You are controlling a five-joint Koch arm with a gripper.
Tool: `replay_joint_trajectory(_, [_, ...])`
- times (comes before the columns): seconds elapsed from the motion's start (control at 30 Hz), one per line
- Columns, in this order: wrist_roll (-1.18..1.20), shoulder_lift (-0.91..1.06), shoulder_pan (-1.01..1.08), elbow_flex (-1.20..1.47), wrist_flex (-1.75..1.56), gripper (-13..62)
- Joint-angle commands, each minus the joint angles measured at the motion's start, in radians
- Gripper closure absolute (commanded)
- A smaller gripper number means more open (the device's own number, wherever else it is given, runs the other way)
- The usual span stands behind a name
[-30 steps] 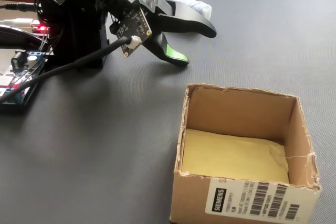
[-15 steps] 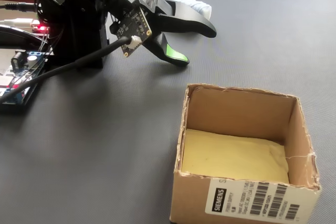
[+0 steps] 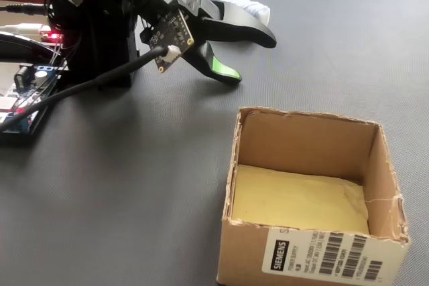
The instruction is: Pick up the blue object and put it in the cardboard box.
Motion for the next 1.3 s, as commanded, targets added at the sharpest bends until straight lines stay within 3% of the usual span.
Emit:
replay_joint_trajectory(0.0, [0.035,0.086,-0.051,0.029,0.069,15.5])
replay_joint_trajectory(0.63, [0.038,0.086,-0.456,-0.021,0.086,15.6])
replay_joint_trajectory(1.27, [0.040,0.048,-0.620,-0.264,0.334,16.4])
